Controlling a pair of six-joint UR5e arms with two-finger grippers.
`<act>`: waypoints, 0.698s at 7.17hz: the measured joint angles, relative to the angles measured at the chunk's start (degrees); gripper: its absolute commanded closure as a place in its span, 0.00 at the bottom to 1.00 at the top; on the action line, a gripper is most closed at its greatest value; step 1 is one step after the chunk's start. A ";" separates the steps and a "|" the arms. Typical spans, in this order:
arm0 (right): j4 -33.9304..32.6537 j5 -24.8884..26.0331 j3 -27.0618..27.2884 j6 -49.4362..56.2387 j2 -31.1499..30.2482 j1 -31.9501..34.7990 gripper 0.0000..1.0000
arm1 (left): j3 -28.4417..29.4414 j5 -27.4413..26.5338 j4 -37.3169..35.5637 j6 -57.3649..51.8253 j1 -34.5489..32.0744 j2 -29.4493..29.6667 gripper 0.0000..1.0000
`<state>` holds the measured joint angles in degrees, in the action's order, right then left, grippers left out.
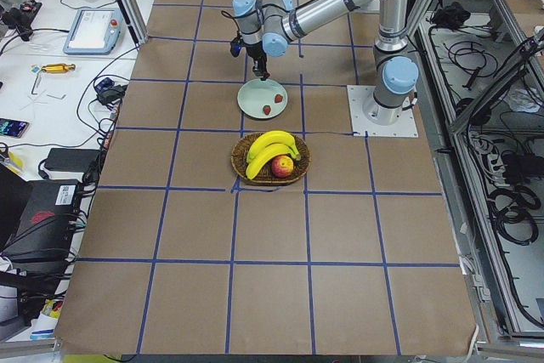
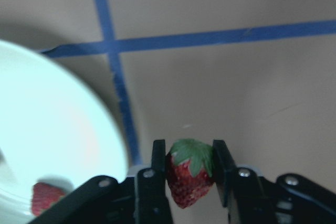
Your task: Collect all strawberries into plate
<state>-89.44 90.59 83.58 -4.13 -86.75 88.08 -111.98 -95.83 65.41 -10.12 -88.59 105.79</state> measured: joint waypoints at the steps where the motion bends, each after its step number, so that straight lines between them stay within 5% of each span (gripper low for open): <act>1: -0.02 0.00 0.00 0.00 0.00 -0.01 0.00 | -0.78 -0.01 -0.12 -2.09 1.66 -0.28 0.22; 2: -0.03 -0.04 0.00 -0.02 0.00 -0.01 0.00 | -0.97 0.11 -0.59 -2.66 2.26 -0.39 0.00; 5: -0.03 -0.06 0.00 -0.08 0.00 0.06 0.00 | 0.43 0.28 -3.56 -2.50 1.73 -3.07 0.00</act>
<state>-89.47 90.53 83.58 -4.22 -86.75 88.14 -111.55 -95.55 61.85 -12.62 -86.85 102.72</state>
